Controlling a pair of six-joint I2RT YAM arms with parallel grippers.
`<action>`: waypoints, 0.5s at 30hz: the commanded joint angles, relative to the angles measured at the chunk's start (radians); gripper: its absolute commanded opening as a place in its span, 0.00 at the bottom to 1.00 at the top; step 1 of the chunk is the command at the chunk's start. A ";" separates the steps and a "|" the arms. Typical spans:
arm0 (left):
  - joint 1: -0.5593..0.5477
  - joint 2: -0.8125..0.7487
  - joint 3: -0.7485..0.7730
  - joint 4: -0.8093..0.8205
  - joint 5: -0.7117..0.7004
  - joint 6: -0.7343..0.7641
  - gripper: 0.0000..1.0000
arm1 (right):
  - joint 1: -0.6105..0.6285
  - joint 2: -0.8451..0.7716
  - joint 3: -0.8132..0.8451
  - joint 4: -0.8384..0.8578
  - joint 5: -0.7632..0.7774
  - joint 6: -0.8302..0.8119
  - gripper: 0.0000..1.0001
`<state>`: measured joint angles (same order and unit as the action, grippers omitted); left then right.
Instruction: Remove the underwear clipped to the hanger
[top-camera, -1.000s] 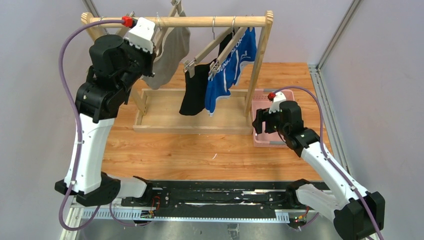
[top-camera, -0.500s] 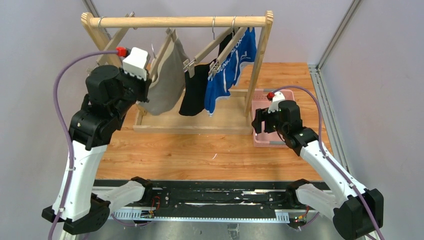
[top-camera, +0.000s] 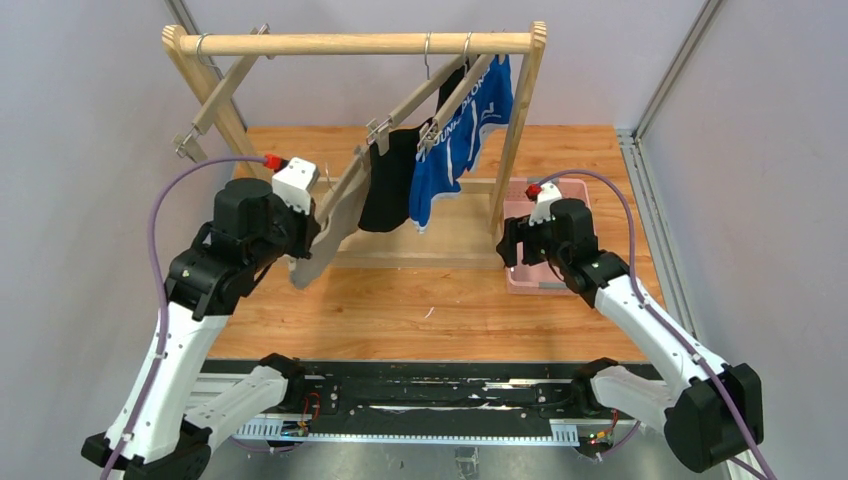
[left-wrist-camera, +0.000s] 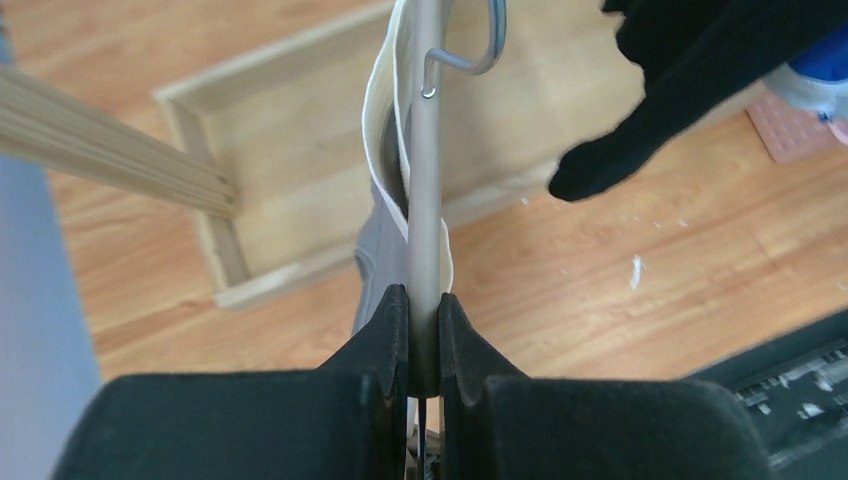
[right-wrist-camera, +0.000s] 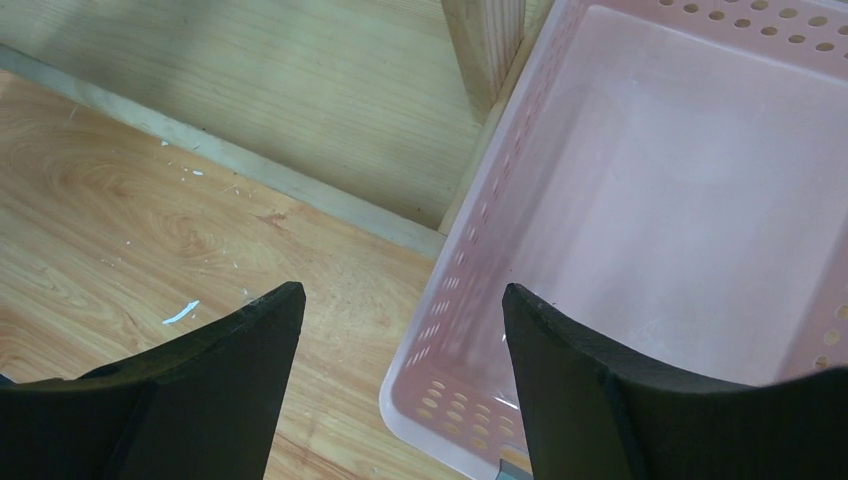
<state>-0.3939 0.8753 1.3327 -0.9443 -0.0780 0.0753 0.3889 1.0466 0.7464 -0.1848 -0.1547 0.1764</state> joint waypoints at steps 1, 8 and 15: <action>0.005 -0.007 -0.050 0.024 0.203 -0.086 0.00 | 0.028 -0.021 0.015 0.018 -0.012 0.006 0.74; 0.006 -0.126 -0.142 0.013 0.423 -0.090 0.00 | 0.031 -0.030 0.027 0.013 -0.060 -0.007 0.74; 0.005 -0.208 -0.255 -0.024 0.728 -0.172 0.00 | 0.031 -0.012 0.108 0.049 -0.220 -0.005 0.73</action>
<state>-0.3939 0.6918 1.1355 -0.9726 0.3878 -0.0357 0.4042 1.0344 0.7803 -0.1829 -0.2535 0.1761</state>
